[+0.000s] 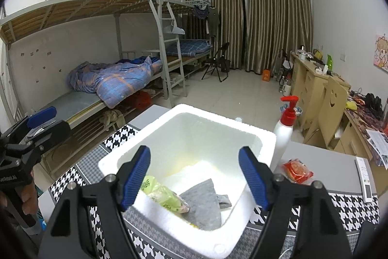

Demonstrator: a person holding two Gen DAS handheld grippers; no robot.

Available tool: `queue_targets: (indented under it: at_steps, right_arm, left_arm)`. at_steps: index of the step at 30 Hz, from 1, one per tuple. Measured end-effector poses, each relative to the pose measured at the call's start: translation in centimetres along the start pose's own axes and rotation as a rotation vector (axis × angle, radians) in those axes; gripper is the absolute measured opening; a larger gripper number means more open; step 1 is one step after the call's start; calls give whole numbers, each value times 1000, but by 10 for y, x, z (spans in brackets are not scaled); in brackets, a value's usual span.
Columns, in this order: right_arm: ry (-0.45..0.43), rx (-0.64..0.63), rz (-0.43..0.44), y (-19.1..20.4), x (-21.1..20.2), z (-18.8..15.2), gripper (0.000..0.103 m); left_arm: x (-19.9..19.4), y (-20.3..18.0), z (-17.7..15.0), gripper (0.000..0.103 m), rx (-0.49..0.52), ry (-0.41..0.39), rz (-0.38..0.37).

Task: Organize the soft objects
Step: 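Move both grippers back from the box toward the mask and foam roller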

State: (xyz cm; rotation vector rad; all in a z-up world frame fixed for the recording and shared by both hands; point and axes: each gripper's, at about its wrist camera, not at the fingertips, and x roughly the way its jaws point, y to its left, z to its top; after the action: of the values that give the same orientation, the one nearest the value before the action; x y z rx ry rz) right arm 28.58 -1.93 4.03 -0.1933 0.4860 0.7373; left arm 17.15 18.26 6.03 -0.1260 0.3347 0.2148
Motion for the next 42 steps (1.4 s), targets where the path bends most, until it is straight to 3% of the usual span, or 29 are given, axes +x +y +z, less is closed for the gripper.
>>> queue_targets:
  at_steps: [19,42]
  right_arm:
    - [-88,-28,4,10,-41,-10,99]
    - [-90,-2,3,8,-68,-43,99]
  left_arm:
    - [-32,-23,-1,101,33,-26,-12]
    - [-66,-44,-22,101,75,-26,-36]
